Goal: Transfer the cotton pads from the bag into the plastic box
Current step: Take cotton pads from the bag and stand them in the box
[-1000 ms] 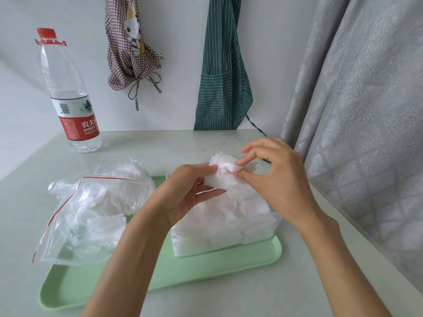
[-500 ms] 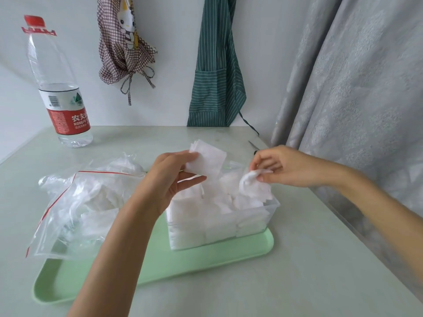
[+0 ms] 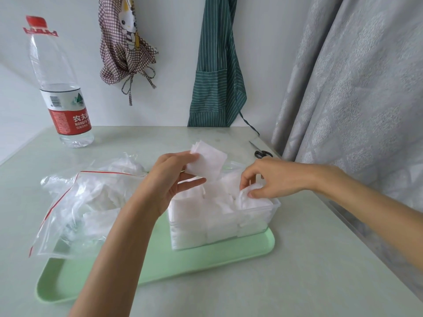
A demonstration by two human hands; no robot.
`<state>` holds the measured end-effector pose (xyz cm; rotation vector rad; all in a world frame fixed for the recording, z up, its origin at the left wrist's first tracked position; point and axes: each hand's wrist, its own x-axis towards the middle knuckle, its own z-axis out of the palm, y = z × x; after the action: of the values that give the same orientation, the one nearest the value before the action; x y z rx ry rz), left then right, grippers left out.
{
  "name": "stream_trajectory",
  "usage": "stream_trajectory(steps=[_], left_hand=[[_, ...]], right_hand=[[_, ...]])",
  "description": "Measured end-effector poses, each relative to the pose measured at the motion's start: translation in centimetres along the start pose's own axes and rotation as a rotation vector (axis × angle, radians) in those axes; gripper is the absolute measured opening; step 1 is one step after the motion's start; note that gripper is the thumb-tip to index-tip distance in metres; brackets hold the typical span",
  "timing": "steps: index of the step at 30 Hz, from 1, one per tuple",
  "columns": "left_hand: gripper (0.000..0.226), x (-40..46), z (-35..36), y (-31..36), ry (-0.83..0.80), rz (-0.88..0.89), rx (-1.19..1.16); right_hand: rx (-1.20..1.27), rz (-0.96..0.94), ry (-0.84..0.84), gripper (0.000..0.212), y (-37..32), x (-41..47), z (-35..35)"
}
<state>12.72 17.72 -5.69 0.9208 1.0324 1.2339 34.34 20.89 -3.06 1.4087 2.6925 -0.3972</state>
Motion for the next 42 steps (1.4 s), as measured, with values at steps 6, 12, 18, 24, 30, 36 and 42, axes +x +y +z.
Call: stream_trajectory(steps=[6, 12, 18, 24, 30, 36, 42], left_hand=[[0.021, 0.0, -0.1, 0.0, 0.004, 0.003, 0.01], [0.021, 0.0, -0.2, -0.1, 0.001, 0.001, 0.026], [0.017, -0.2, -0.1, -0.1, -0.014, 0.047, 0.067], [0.014, -0.1, -0.3, -0.3, -0.032, 0.056, 0.106], [0.023, -0.4, 0.4, -0.7, -0.016, 0.086, 0.154], [0.019, 0.4, 1.1, -0.6, 0.127, 0.156, 0.394], [0.017, 1.2, 0.6, 0.2, 0.268, 0.23, 1.023]], right_hand=[[-0.055, 0.022, 0.009, 0.021, 0.4, 0.4, 0.7], [-0.066, -0.009, 0.062, 0.014, 0.3, 0.5, 0.8], [-0.215, -0.042, 0.205, 0.011, 0.4, -0.6, 1.5], [-0.064, 0.053, 0.165, 0.004, 0.2, -0.6, 1.0], [1.111, 0.166, 0.321, 0.043, -2.8, -0.5, 0.2], [1.078, 0.315, 0.55, 0.035, -3.9, 1.4, 1.1], [1.006, 0.336, 0.546, 0.032, -2.7, 2.9, 3.9]])
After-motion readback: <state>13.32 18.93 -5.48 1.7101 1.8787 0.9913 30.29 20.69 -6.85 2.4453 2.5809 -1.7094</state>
